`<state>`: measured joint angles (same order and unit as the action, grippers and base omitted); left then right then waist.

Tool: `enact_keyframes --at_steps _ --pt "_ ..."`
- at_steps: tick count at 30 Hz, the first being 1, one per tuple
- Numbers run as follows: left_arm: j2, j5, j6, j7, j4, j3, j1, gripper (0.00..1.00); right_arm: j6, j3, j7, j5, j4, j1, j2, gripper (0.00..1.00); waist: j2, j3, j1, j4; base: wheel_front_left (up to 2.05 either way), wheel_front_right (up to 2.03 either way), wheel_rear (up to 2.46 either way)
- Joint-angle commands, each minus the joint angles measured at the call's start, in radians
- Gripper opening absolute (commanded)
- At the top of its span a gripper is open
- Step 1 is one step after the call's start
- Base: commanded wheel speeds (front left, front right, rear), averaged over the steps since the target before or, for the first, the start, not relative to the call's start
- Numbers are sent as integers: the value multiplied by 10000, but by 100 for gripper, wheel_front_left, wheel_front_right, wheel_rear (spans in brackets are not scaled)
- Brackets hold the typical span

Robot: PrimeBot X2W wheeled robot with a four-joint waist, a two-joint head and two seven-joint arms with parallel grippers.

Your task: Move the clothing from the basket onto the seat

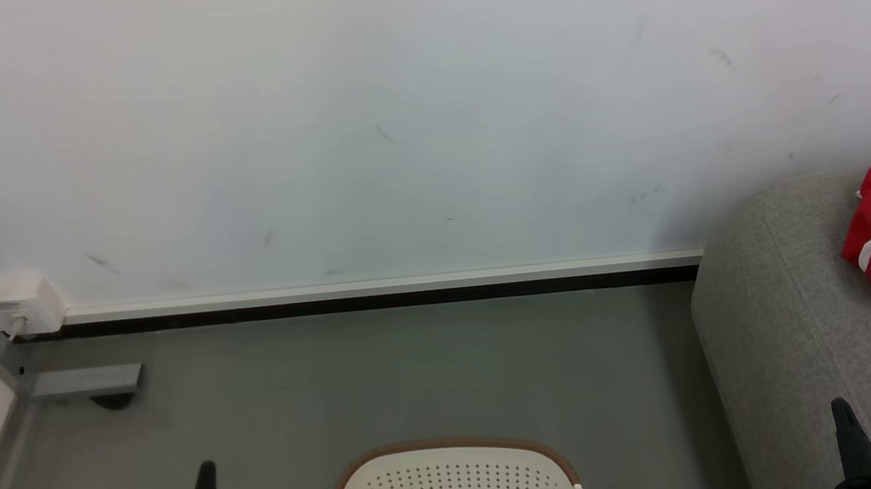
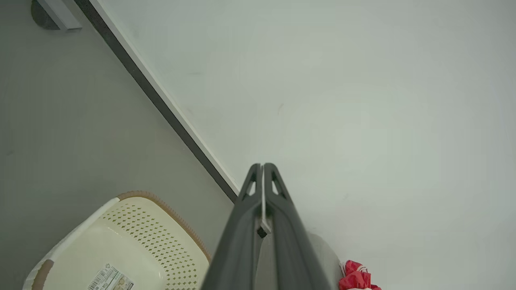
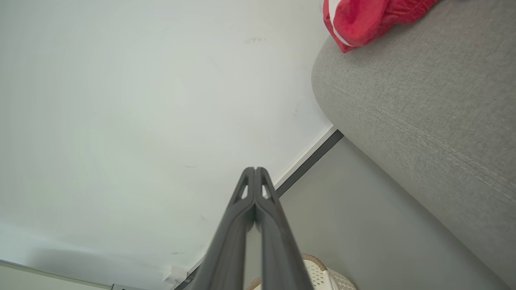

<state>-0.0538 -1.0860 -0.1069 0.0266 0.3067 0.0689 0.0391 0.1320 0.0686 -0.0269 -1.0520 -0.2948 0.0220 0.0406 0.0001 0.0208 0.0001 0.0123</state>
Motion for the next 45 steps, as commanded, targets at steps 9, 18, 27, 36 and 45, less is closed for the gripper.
enact_keyframes --at_steps 9,18,27,36,45 --pt "-41 -1014 -102 -278 -210 131 306 0 -12 120 269 -1071 181 367 116 0 -1 -28 -1 -16 0 0 0" --pt "-29 -1838 -130 -512 -286 204 416 0 -14 196 511 -1954 240 483 122 0 -1 -57 -1 -34 0 0 0" --pt "-19 -2602 -166 -715 -363 275 507 0 -16 258 716 -2776 287 633 126 0 -1 -86 -1 -51 0 0 0" --pt "-8 -3327 -189 -915 -425 340 596 0 -17 320 914 -3559 333 721 131 0 -1 -115 -1 -68 0 0 0" --pt "4 -4006 -202 -1099 -478 396 667 0 -19 382 1096 -4274 370 825 133 0 -1 -144 -1 -85 0 0 0"
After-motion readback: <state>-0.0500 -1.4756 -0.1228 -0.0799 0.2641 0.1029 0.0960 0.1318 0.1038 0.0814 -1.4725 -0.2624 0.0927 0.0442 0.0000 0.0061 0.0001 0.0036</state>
